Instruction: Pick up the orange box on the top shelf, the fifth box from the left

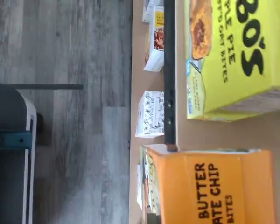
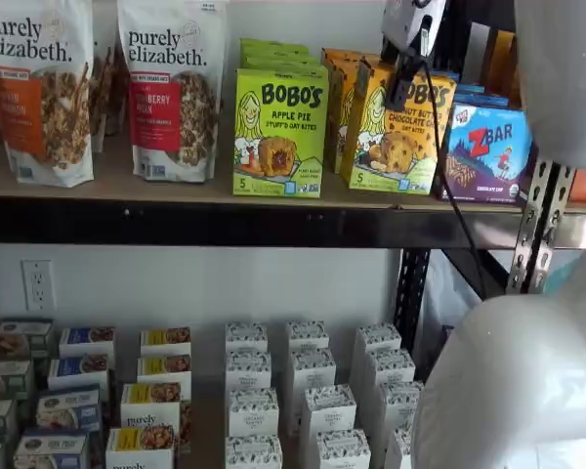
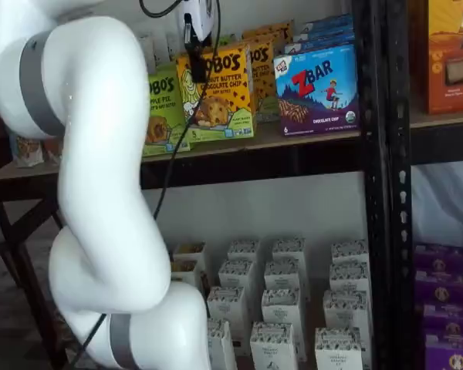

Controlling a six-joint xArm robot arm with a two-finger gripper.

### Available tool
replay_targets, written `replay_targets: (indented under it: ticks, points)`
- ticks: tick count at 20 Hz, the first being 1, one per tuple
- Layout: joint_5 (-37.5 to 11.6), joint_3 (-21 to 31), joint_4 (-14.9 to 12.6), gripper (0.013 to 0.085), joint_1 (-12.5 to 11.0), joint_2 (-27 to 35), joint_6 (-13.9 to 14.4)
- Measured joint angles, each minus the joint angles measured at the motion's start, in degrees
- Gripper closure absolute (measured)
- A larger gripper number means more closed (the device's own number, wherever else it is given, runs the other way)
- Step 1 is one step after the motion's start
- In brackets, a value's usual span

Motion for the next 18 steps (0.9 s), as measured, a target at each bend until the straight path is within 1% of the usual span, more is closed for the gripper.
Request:
replay_targets:
  ticks: [2, 5, 7, 12, 15, 18]
  points:
    - [0.6, 0.8, -0.3, 0.073, 0.1, -1.3, 0.1]
    - [0.7, 2.8, -2.0, 0.073, 0.7, -3.9, 0.3]
    - [0.8, 4.3, -2.7, 0.073, 0.8, -5.7, 0.3]
    - [2.7, 6.0, -2.3, 0.073, 0.3, -8.6, 0.0]
    - [3.7, 7.1, -2.6, 0.073, 0.4, -10.2, 0.1]
    - [4.8, 8.4, -2.2, 0.073, 0.1, -12.1, -0.1]
